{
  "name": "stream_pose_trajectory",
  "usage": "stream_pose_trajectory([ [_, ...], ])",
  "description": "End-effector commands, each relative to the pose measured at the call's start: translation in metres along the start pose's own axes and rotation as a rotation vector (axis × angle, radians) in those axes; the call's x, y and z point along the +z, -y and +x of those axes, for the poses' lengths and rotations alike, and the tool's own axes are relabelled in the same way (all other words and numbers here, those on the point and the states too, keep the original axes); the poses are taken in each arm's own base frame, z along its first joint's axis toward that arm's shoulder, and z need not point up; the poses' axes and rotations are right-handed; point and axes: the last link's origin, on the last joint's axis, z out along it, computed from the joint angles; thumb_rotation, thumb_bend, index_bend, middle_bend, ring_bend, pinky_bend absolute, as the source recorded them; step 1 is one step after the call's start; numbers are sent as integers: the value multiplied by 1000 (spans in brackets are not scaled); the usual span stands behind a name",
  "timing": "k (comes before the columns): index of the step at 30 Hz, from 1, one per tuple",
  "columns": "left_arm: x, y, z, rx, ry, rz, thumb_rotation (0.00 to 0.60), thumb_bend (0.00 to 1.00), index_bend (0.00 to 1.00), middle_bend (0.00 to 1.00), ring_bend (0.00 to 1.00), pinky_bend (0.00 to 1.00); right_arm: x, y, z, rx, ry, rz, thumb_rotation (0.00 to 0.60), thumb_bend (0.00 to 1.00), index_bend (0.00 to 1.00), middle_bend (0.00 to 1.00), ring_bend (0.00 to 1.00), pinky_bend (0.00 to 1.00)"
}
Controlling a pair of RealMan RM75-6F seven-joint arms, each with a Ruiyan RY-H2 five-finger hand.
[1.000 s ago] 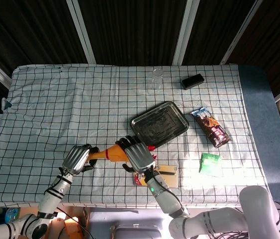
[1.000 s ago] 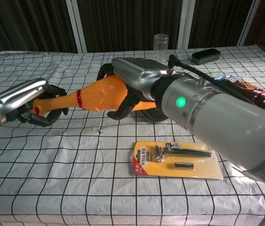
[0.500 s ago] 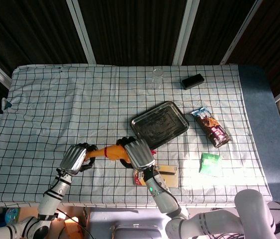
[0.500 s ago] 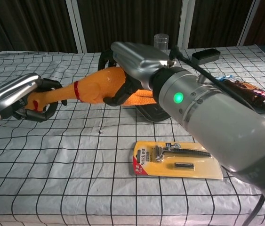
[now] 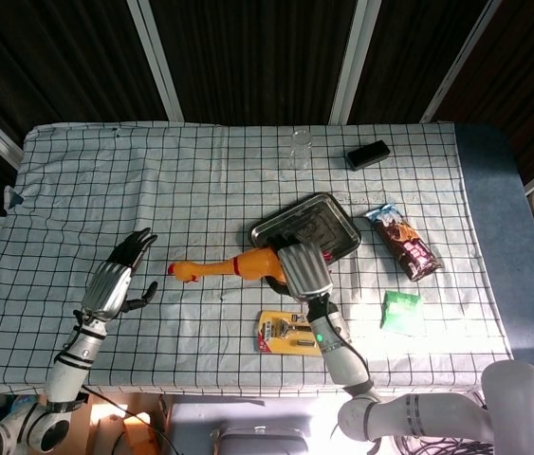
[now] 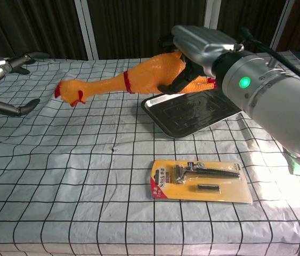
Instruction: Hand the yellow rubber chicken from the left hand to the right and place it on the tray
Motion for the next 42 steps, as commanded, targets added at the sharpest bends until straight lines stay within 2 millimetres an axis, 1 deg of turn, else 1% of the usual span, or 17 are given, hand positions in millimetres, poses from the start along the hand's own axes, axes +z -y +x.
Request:
stream_pose_trajectory([
  [1,-9,17,17,-11,-29,36,600,401,0,0,0,113,13,-39,-1,-79,-61,-79,600,513,1000,879,896,961],
  [4,-17,29,24,-9,-42,66,600,402,0,0,0,103,24,-64,-13,-111,-68,-131,600,512,1000,879,886,948],
  [7,-21,39,27,-3,-39,88,600,403,0,0,0,93,34,-81,-26,-115,-53,-173,600,513,1000,879,885,944],
  [15,-23,52,29,20,-23,104,600,402,0,0,0,69,48,-99,-56,-173,-31,-200,600,513,1000,879,872,927],
  [17,-23,55,29,18,-19,109,600,403,0,0,0,67,50,-103,-65,-187,-11,-209,600,512,997,879,851,904],
  [19,-24,57,29,17,-13,113,600,402,0,0,0,63,50,-108,-72,-210,10,-220,600,510,967,877,816,863],
  [21,-24,58,28,18,-8,115,600,403,0,0,0,58,51,-111,-77,-222,23,-227,600,506,864,819,736,780],
  [23,-24,58,27,22,-1,116,600,404,0,0,0,57,51,-116,-82,-224,47,-234,600,486,711,703,619,681],
  [26,-23,60,25,27,9,121,600,403,0,0,0,57,51,-123,-84,-211,78,-234,600,422,329,431,341,456],
  [27,-23,60,25,27,10,124,600,402,0,0,0,57,52,-125,-84,-208,91,-237,600,391,174,315,225,361],
  [28,-23,61,24,27,11,126,600,402,0,0,0,57,52,-126,-84,-204,98,-238,600,358,66,212,126,277],
  [29,-23,61,24,25,13,129,600,403,0,0,0,57,53,-128,-82,-196,100,-239,600,338,24,155,76,228],
  [30,-23,62,24,24,13,130,600,403,0,0,0,57,53,-130,-80,-191,97,-239,600,312,0,86,27,165],
  [32,-23,62,24,27,17,133,600,403,0,0,0,57,53,-133,-75,-183,89,-240,600,269,0,14,0,84],
  [33,-23,62,24,30,19,133,600,403,0,0,0,57,53,-134,-73,-174,91,-240,600,246,0,1,0,57],
  [36,-24,62,25,38,22,132,600,404,0,0,0,57,51,-139,-69,-123,128,-243,600,192,0,0,0,7],
  [42,-29,58,28,67,29,124,600,405,0,0,0,57,37,-140,-41,-46,151,-201,600,159,0,0,0,0],
])
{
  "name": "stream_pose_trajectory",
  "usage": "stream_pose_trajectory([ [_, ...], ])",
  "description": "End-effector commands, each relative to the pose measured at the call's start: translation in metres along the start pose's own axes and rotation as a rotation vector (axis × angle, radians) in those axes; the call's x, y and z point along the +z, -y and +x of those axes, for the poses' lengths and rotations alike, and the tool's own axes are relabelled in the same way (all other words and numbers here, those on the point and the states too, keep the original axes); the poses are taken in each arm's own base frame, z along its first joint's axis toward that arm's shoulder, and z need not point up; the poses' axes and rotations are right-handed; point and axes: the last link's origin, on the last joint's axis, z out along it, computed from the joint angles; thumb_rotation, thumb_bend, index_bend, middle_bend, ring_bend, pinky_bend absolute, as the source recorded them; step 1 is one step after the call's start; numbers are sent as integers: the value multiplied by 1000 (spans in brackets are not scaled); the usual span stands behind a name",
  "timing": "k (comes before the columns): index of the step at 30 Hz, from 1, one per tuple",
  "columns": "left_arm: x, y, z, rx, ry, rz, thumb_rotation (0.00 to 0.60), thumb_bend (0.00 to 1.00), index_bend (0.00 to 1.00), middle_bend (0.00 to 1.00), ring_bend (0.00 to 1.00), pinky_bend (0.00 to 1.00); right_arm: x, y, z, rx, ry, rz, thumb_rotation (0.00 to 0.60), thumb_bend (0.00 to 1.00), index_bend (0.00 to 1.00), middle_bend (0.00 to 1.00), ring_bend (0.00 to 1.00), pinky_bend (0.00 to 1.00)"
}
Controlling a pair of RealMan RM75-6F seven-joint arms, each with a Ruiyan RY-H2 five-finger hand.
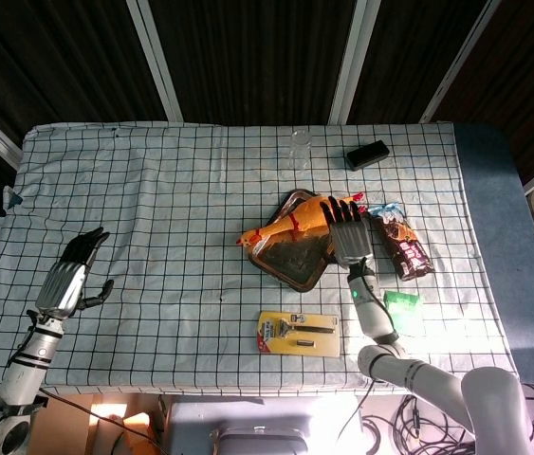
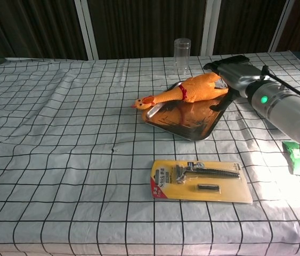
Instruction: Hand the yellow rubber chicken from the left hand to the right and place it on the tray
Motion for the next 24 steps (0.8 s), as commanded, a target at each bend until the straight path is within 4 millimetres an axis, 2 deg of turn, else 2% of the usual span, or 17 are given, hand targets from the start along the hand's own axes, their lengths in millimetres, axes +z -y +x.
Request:
stream_pose_trajectory([
  [1,-5,-1,2,23,5,-2,600,406,0,0,0,57,-17,-14,23,51,23,31,600,159,0,0,0,0],
  [6,-15,-1,6,48,9,4,600,406,0,0,0,57,-46,-30,46,51,47,75,600,158,0,0,0,0],
  [10,-31,3,14,92,1,15,600,409,0,0,0,57,-79,-48,68,46,6,101,600,157,0,0,0,0],
  [13,-52,12,24,174,4,58,600,416,0,0,0,47,-113,-72,83,12,-40,98,600,157,0,0,0,0],
  [16,-82,21,29,245,14,137,600,417,0,0,0,14,-162,-113,92,-129,-60,30,600,158,0,0,0,0],
  [18,-97,22,30,282,12,171,600,417,0,0,0,1,-188,-130,95,-167,-82,-16,600,158,0,0,0,0],
  [21,-125,28,30,367,-11,242,600,417,0,0,0,0,-238,-160,91,-174,-115,-107,600,158,0,0,0,0],
  [24,-142,34,26,425,-41,293,600,417,0,0,0,0,-272,-180,79,-152,-113,-150,600,158,0,0,0,0],
])
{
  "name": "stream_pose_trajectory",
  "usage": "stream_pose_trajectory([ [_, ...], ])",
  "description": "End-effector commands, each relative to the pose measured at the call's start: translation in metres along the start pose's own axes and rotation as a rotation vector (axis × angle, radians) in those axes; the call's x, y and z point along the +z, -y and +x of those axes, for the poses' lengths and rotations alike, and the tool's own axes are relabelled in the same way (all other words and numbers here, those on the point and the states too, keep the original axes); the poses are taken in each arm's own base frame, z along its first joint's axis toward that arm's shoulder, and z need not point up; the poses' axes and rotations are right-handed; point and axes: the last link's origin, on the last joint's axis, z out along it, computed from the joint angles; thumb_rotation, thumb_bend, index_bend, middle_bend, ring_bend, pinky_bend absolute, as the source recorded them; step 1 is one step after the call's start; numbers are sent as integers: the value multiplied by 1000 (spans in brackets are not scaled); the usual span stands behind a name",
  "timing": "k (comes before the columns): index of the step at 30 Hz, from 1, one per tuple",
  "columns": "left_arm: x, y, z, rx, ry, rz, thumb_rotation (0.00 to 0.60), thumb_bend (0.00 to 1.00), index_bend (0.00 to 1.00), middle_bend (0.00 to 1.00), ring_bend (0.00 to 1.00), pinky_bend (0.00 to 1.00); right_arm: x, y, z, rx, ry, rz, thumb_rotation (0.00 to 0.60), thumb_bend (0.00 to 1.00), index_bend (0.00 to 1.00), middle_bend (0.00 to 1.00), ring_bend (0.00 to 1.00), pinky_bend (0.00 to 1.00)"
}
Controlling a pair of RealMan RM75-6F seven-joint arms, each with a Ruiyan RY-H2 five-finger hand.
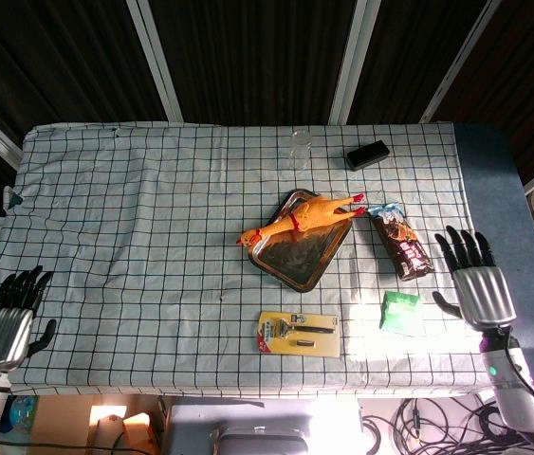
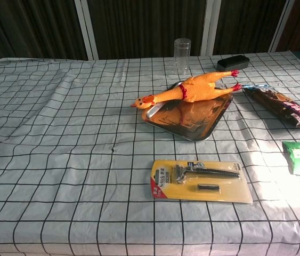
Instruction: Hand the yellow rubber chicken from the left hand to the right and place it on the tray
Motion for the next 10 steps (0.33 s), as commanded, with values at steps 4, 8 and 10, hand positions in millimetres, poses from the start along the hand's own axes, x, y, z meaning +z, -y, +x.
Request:
stream_pose_trajectory([
  [4,-33,13,-15,55,7,77,600,416,0,0,0,0,-79,-48,-18,18,8,-91,600,158,0,0,0,0],
  [8,-36,12,-9,4,-11,41,600,416,0,0,0,0,-82,-52,-14,40,-13,-93,600,158,0,0,0,0],
  [10,-36,13,-7,6,-30,43,600,416,0,0,0,0,-82,-53,-13,45,-19,-95,600,158,0,0,0,0],
])
